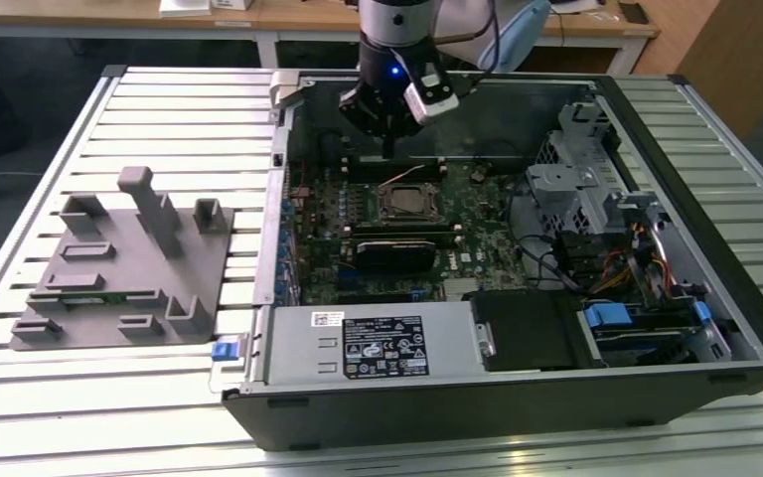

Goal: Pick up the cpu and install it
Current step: 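Install the first cpu locking lever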

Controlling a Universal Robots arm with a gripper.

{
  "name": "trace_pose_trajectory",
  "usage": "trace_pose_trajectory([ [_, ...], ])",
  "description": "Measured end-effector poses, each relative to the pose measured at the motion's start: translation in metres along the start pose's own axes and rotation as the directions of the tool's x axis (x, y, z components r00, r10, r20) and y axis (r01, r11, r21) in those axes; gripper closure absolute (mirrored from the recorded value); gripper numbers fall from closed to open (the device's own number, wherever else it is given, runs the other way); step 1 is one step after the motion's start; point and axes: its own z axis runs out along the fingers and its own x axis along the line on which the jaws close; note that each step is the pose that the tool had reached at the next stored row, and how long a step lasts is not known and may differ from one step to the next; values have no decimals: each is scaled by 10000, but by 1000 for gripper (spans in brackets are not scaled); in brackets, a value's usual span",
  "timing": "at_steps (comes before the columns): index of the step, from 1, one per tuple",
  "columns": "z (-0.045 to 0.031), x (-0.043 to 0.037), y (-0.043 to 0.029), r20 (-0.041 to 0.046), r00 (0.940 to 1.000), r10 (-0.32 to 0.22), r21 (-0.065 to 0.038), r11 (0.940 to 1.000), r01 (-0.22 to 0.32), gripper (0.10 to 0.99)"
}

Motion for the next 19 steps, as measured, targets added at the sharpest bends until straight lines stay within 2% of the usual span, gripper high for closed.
trace_pose_trajectory([
  [6, 38, -111, 4, -2, 10000, -1, 6, 10000, 1, 965],
  [13, 125, -164, 4, -18, 9997, -232, 33, 9997, 232, 965],
  [19, 168, -232, 11, -17, 9997, -239, 34, 9997, 239, 965],
])
